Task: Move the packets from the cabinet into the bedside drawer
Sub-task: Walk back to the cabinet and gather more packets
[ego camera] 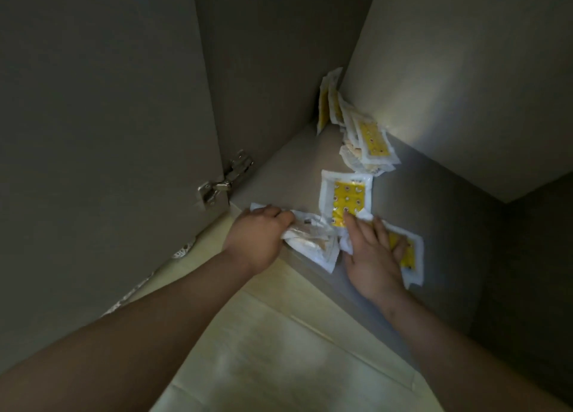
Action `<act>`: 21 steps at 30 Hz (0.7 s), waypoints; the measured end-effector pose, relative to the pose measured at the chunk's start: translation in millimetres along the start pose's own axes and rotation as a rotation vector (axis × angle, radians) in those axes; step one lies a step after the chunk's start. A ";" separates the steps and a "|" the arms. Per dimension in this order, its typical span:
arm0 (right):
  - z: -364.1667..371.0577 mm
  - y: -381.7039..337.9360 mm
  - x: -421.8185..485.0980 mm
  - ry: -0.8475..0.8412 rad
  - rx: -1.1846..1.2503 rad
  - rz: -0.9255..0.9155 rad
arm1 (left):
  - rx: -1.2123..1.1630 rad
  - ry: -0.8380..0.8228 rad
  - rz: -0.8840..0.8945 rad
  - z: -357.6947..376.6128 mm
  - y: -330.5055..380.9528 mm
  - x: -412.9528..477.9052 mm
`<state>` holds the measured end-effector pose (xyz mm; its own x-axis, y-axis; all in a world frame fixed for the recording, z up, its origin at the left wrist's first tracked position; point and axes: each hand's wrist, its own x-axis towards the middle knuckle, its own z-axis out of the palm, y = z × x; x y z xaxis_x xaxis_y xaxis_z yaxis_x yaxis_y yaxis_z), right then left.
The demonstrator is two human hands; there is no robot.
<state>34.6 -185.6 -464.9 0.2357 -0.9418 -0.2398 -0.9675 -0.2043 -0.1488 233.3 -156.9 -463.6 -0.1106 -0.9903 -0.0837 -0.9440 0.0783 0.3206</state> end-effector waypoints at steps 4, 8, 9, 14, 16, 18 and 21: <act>23.5 -8.7 -25.5 0.072 0.046 -0.153 | -0.085 0.028 -0.039 -7.0 -17.2 -22.5; 39.0 -7.9 -37.5 0.176 0.044 -0.331 | -0.481 0.099 -0.325 -11.7 -16.2 -33.7; 40.4 -8.8 -40.4 0.194 0.034 -0.363 | -0.635 0.111 -0.407 -10.1 -14.4 -35.0; 44.7 -19.0 -45.7 0.302 0.140 -0.503 | -1.325 0.045 -0.700 -4.6 -10.2 -46.2; 46.6 -20.7 -47.6 0.261 0.248 -0.514 | -1.381 -0.014 -0.791 -0.5 -12.5 -51.9; 41.7 -22.0 -51.6 0.218 0.388 -0.473 | -1.370 -0.064 -0.843 2.2 -14.5 -56.3; 36.3 -19.9 -55.4 0.177 0.458 -0.335 | -1.333 -0.091 -0.877 1.2 -14.8 -58.1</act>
<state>44.0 -119.7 -483.5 0.4647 -0.8841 0.0498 -0.6955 -0.3993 -0.5973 253.4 -100.5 -464.6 0.2322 -0.6594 -0.7150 0.2058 -0.6852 0.6987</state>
